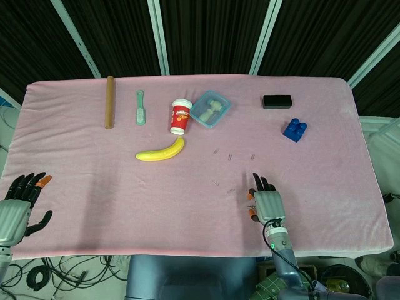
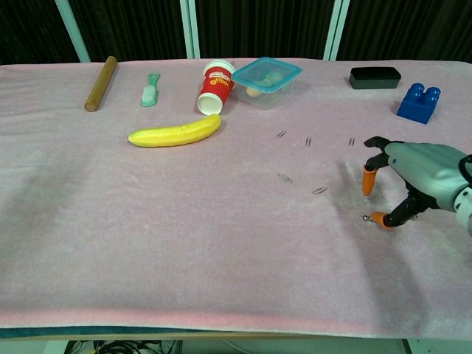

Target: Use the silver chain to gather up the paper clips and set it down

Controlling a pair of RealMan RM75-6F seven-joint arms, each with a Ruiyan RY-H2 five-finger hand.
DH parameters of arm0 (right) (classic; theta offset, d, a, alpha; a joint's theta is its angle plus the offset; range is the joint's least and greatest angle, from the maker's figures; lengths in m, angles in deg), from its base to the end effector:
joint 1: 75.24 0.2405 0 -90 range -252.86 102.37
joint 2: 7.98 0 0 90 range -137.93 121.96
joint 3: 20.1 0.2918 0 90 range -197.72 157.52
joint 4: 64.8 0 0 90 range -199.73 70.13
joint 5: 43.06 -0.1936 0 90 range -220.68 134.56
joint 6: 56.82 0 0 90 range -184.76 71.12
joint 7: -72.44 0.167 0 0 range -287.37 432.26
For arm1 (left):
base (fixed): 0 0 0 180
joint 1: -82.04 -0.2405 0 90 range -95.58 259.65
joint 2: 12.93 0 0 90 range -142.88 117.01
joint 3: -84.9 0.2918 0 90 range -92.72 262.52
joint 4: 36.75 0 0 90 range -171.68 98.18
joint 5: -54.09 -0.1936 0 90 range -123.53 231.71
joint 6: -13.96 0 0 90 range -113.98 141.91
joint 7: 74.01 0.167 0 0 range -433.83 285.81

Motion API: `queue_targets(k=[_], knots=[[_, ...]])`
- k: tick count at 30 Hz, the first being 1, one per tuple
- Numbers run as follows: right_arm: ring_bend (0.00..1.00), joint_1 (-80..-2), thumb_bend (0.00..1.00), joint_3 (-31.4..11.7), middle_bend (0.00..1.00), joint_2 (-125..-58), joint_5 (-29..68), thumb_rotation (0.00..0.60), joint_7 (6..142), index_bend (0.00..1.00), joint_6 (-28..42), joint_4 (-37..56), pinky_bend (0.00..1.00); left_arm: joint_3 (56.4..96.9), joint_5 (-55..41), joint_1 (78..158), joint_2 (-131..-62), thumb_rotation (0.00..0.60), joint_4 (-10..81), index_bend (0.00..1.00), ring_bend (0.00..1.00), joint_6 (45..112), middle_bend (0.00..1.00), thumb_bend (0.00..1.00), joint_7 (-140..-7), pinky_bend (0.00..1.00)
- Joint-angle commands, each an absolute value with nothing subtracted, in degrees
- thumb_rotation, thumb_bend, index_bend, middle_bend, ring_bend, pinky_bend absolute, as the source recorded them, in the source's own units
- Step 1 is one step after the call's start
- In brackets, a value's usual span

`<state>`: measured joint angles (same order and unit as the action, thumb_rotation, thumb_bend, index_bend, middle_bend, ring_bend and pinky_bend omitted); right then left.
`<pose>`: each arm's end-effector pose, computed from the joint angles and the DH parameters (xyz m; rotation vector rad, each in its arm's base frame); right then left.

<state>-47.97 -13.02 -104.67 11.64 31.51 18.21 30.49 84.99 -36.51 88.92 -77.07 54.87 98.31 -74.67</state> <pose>-0.2232 -0.2959 -0.0265 1.5821 -1.0626 0.7137 -0.3250 0.2063 0.1753 -1.5099 -0.8937 -0.9300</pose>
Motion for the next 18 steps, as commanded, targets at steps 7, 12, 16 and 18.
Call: queue_targets(k=[7,12,16,18], knots=[[0.06,-48.14,0.21,-12.98,0.00,-105.07,11.33,0.600,31.20,0.48,18.37,31.13,0.21,85.06,-36.58,88.79,-76.98,0.600,54.82,0.12,0.00,98.52,0.06,0.35,-74.90,0.00],[0.06,-48.03,0.21,-12.92,0.00,-105.90,10.85,0.600,30.81,0.48,18.25,30.66,0.21,85.07,-36.53,88.90,-76.93,0.600,54.80,0.12,0.00,98.27,0.06,0.35,-75.12,0.00],[0.06,-47.90,0.21,-12.69,0.00,-106.68,10.57,0.600,30.62,0.48,18.23,29.71,0.21,85.07,-36.54,88.97,-76.87,0.600,54.84,0.12,0.00,98.17,0.06,0.35,-75.34,0.00],[0.06,-48.01,0.21,-12.72,0.00,-106.85,10.72,0.600,30.68,0.49,18.43,29.62,0.21,85.07,-36.51,88.99,-76.87,0.600,54.88,0.12,0.00,98.12,0.06,0.35,-75.34,0.00]])
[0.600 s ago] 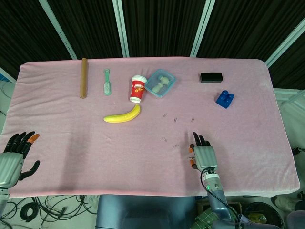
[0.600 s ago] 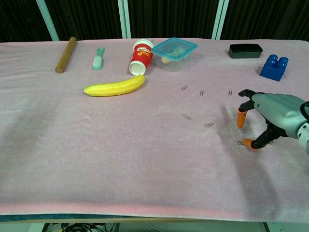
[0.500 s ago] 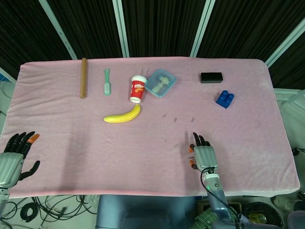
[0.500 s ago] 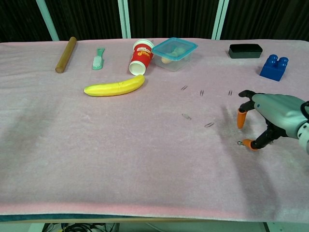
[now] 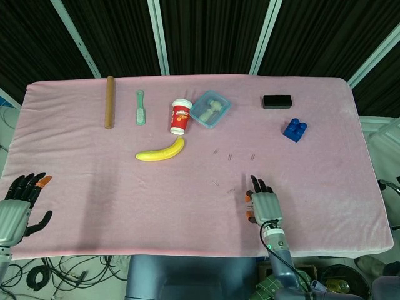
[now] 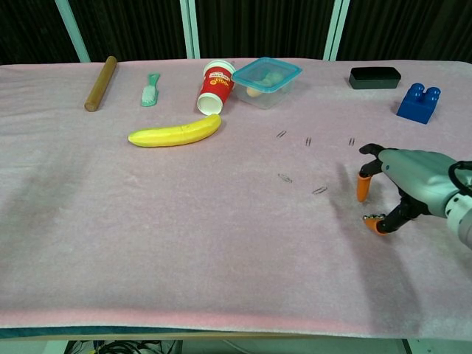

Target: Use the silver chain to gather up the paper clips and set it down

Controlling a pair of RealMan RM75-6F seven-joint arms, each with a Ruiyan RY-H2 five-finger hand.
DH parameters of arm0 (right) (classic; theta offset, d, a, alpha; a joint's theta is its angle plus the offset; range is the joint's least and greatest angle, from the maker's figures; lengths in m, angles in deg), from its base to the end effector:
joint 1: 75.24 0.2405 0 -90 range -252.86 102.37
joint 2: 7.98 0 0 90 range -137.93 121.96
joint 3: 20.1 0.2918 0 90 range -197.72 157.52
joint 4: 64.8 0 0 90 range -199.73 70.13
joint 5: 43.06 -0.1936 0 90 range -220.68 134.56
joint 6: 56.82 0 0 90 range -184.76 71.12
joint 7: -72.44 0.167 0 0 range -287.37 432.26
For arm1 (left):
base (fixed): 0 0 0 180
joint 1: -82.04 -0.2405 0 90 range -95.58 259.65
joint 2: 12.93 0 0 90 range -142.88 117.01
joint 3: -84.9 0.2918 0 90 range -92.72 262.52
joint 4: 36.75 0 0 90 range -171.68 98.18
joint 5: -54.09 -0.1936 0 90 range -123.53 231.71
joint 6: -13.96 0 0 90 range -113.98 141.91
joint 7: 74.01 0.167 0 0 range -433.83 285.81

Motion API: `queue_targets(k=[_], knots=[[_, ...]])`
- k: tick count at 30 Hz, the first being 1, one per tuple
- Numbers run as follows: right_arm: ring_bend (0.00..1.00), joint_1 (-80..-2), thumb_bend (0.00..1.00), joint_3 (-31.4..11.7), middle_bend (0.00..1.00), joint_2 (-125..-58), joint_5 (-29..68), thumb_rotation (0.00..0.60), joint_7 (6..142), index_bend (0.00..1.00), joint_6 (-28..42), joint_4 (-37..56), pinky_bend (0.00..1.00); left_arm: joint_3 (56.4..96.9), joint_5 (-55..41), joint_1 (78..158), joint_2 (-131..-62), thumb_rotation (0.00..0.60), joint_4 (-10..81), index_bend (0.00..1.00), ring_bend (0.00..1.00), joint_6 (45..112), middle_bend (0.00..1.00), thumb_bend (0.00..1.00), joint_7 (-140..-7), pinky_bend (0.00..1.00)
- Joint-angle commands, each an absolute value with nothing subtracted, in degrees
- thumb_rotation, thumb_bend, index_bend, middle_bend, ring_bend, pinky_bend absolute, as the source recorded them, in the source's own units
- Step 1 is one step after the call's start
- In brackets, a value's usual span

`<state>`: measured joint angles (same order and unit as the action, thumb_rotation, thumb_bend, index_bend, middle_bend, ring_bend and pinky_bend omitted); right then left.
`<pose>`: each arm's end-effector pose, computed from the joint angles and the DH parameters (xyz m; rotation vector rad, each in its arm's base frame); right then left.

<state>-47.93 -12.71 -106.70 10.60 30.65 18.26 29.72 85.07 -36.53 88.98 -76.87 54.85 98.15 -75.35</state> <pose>-0.2199 -0.2938 -0.0374 1.5797 -1.0846 0.7054 -0.3253 0.2063 0.1759 -1.5103 -0.9028 -0.9336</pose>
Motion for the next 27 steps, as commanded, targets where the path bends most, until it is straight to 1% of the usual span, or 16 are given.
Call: queue_targets(k=[1,10,17,27], knots=[[0.06,-48.04,0.21,-12.74,0.00,-106.89,10.72,0.600,30.64,0.49,18.46,29.55,0.21,85.06,-36.47,89.00,-76.86,0.600,54.90,0.12,0.00,98.09,0.06,0.35,-75.34,0.00],[0.06,-48.13,0.21,-12.45,0.00,-107.25,9.64,0.600,30.84,0.51,17.64,27.83,0.21,85.05,-36.47,88.97,-76.88,0.600,54.89,0.12,0.00,98.18,0.06,0.36,-75.45,0.00],[0.06,-48.17,0.24,-12.25,0.00,-107.65,9.19,0.600,31.58,0.53,16.87,26.22,0.21,85.01,-36.31,88.97,-76.89,0.600,54.97,0.12,0.00,98.14,0.06,0.36,-75.38,0.00],[0.06,-48.07,0.25,-11.93,0.00,-108.07,8.80,0.600,32.11,0.56,16.11,24.98,0.21,84.97,-36.18,88.96,-76.90,0.600,55.06,0.12,0.00,98.11,0.05,0.35,-75.31,0.00]])
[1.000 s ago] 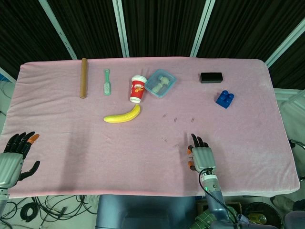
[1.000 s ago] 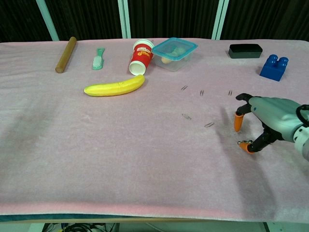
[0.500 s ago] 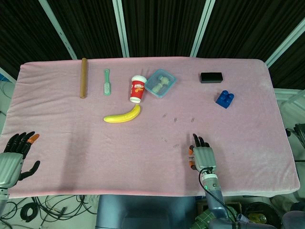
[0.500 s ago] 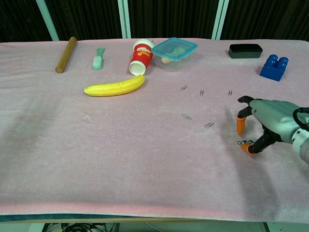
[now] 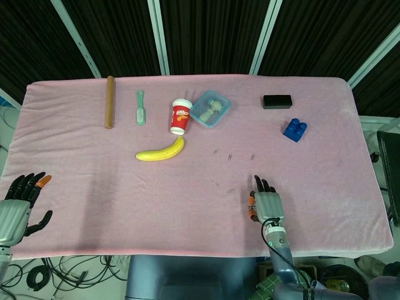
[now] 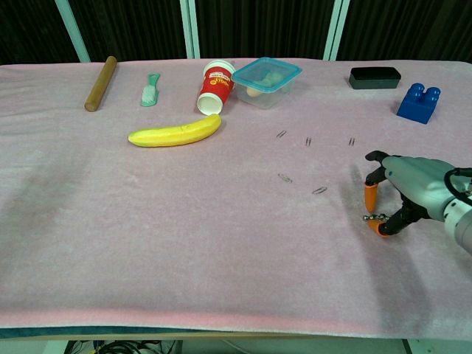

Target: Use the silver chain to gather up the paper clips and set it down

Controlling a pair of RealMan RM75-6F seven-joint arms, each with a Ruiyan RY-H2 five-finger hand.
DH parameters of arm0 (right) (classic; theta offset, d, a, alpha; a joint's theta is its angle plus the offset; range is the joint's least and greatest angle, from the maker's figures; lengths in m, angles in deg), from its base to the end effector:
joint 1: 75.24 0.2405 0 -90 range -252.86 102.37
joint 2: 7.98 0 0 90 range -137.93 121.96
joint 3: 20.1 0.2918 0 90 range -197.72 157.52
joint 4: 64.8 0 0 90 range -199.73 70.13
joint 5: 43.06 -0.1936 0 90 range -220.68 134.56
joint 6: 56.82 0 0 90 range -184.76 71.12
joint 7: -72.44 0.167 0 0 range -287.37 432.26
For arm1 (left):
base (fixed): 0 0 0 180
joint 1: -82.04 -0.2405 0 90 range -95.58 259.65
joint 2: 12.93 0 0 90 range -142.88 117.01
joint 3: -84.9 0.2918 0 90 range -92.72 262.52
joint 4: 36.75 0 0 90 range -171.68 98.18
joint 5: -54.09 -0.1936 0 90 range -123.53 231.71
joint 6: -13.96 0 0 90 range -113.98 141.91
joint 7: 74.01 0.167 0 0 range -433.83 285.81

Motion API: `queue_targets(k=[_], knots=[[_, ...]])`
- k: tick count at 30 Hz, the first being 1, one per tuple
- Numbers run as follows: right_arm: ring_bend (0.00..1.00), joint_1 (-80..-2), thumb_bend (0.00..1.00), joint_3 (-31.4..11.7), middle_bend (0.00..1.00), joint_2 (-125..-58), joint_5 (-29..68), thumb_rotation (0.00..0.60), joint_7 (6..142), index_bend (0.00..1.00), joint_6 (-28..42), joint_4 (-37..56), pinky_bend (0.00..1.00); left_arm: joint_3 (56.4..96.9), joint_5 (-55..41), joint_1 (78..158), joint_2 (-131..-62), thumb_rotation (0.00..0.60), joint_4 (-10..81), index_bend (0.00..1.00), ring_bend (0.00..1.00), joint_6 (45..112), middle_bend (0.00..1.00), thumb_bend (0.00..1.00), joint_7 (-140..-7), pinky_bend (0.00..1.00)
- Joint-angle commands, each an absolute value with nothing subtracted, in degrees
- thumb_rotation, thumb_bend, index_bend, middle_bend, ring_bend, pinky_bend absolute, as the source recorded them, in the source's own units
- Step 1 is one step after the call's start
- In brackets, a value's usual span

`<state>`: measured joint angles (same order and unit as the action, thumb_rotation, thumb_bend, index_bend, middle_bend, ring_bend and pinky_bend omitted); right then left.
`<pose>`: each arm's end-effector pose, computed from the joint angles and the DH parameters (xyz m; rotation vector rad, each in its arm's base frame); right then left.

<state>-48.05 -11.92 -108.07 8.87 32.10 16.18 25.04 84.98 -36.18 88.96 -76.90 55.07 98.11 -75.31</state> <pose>-0.2352 -0.2995 -0.0464 1.5568 -1.1065 0.6637 -0.3254 0.2065 0.1759 -1.5033 -0.9077 -0.9339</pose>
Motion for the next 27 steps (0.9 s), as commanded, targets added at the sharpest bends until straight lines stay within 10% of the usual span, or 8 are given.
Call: queue_targets(k=[1,27], knots=[[0.06,-48.08,0.25,-11.94,0.00,-108.08,8.77,0.600,32.14,0.56,16.07,24.96,0.21,84.97,-36.17,88.97,-76.90,0.600,55.07,0.12,0.00,98.09,0.05,0.35,-75.30,0.00],[0.06,-47.63,0.28,-11.48,0.00,-109.15,8.08,0.600,31.86,0.57,15.25,23.61,0.21,84.91,-35.98,89.00,-76.89,0.600,55.16,0.12,0.00,97.97,0.05,0.35,-75.32,0.00]])
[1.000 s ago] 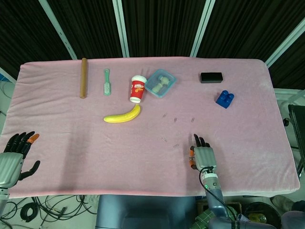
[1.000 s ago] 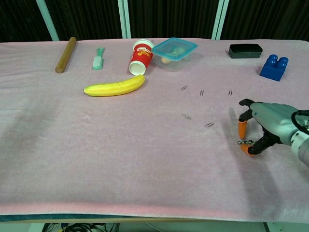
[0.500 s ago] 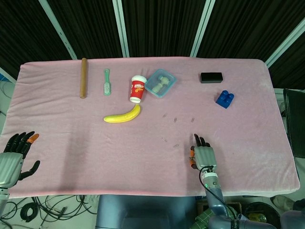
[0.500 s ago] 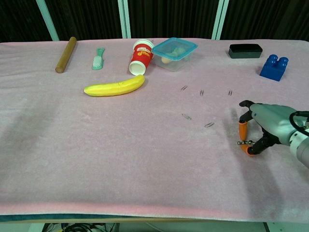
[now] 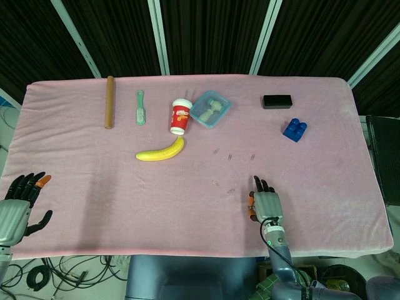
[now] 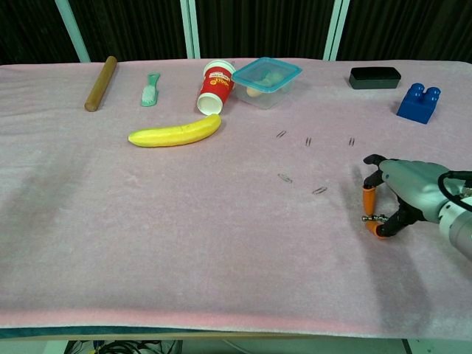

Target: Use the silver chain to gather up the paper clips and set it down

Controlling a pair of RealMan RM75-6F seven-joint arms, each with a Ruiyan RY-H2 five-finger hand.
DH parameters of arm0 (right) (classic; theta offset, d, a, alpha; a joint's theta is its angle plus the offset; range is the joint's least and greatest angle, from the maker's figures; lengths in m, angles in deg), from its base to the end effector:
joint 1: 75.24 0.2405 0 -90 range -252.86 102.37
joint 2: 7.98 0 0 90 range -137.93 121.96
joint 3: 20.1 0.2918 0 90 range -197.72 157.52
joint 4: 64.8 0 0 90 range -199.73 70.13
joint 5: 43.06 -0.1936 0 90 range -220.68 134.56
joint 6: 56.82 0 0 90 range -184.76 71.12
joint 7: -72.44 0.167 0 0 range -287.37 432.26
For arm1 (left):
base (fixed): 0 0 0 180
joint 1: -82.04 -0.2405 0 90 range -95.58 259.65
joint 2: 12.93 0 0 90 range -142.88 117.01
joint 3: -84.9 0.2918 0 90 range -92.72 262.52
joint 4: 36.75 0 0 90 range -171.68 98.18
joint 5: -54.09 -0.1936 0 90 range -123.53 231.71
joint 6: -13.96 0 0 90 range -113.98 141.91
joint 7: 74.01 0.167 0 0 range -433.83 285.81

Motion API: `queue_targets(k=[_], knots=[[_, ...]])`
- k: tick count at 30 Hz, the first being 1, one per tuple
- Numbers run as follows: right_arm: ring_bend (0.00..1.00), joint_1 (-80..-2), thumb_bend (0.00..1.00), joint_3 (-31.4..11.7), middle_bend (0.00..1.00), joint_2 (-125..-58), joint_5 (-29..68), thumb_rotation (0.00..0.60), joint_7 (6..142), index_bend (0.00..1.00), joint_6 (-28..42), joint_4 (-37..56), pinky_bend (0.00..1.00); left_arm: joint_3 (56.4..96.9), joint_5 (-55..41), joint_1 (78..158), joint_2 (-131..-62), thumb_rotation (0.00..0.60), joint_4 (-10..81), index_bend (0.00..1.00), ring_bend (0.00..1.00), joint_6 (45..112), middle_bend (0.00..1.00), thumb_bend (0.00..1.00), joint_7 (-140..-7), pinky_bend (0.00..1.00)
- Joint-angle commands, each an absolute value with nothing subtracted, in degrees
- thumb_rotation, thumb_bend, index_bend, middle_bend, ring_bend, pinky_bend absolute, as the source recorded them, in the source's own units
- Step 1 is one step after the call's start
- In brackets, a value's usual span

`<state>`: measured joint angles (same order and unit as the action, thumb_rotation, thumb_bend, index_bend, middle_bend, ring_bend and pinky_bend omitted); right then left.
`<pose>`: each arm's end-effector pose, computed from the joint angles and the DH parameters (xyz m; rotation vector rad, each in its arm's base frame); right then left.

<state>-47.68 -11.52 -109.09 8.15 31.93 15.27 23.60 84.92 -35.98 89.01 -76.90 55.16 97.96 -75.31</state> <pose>-0.2352 -0.3017 -0.0530 1.5612 -1.1138 0.6530 -0.3256 0.2070 0.1758 -1.5013 -0.9109 -0.9330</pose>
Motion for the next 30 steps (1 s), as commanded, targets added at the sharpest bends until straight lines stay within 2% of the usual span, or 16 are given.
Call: queue_targets(k=[1,10,21,30], knots=[[0.06,-47.60,0.28,-11.46,0.00,-109.19,8.03,0.600,31.77,0.57,15.24,23.61,0.21,84.91,-35.97,89.00,-76.89,0.600,55.17,0.12,0.00,97.97,0.05,0.35,-75.33,0.00],[0.06,-47.24,0.29,-11.14,0.00,-109.82,7.25,0.600,30.19,0.58,15.71,23.67,0.21,84.89,-35.91,88.97,-76.88,0.600,55.19,0.12,0.00,98.00,0.05,0.36,-75.39,0.00],[0.06,-47.31,0.37,-10.80,0.00,-109.40,6.83,0.600,29.93,0.64,16.22,24.60,0.21,84.87,-35.87,88.98,-76.92,0.600,55.19,0.12,0.00,97.98,0.05,0.35,-75.36,0.00],[0.06,-47.42,0.38,-10.05,0.00,-107.20,6.54,0.600,29.75,0.65,16.88,28.59,0.21,84.90,-35.86,88.98,-76.87,0.600,55.22,0.12,0.00,97.93,0.05,0.35,-75.44,0.00]])
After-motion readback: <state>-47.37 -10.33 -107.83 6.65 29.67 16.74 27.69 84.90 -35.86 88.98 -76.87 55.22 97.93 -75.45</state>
